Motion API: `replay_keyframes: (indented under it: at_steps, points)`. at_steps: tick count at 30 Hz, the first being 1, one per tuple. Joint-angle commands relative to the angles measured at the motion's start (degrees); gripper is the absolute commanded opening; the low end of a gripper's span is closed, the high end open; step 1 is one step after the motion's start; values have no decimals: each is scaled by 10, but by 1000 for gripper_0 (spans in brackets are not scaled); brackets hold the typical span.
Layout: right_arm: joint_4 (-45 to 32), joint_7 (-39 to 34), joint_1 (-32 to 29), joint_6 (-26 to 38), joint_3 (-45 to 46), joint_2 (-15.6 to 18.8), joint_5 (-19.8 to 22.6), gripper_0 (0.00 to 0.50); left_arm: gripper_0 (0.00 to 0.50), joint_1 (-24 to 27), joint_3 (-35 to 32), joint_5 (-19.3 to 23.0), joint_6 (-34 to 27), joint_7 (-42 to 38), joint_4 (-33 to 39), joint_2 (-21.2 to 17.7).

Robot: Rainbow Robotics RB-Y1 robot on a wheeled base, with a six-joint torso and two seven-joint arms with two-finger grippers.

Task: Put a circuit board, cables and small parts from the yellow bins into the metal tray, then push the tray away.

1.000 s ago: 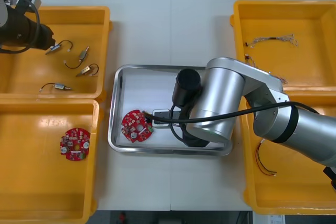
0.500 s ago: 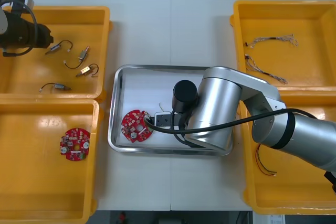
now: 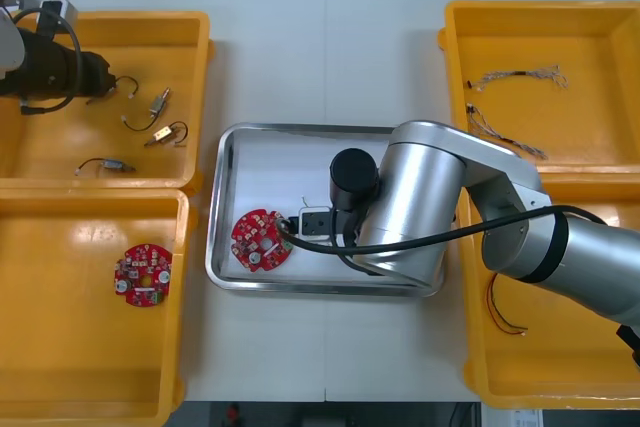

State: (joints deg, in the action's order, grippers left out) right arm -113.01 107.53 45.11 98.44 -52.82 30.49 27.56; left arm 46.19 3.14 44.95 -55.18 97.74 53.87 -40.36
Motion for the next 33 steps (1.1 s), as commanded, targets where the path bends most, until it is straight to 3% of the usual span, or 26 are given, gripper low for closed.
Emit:
replay_keyframes:
  at_steps: [1, 9, 14, 15, 17, 26, 33]
  points:
    - [-54, 25, -4, 37, 47, -10, 3, 500, 500, 29, 27, 8, 19, 61, -7, 8]
    - [-92, 22, -4, 106, 123, -10, 36, 500, 500, 29, 54, 11, 44, 60, -27, 11]
    - [-109, 21, -3, 116, 171, -10, 49, 500, 500, 29, 64, 12, 54, 60, -36, 12]
    - [-112, 21, -3, 116, 185, -11, 54, 500, 406, 28, 64, 12, 54, 60, -36, 12]
    - [-116, 20, -3, 116, 214, -10, 66, 500, 4, 29, 64, 12, 54, 60, -37, 12]
    - [-138, 20, -3, 116, 324, -4, 109, 500, 0, 27, 63, 10, 53, 57, -38, 12]
    - [-138, 11, -8, 116, 395, 39, 150, 500, 1, 27, 41, 4, 9, 52, -36, -2]
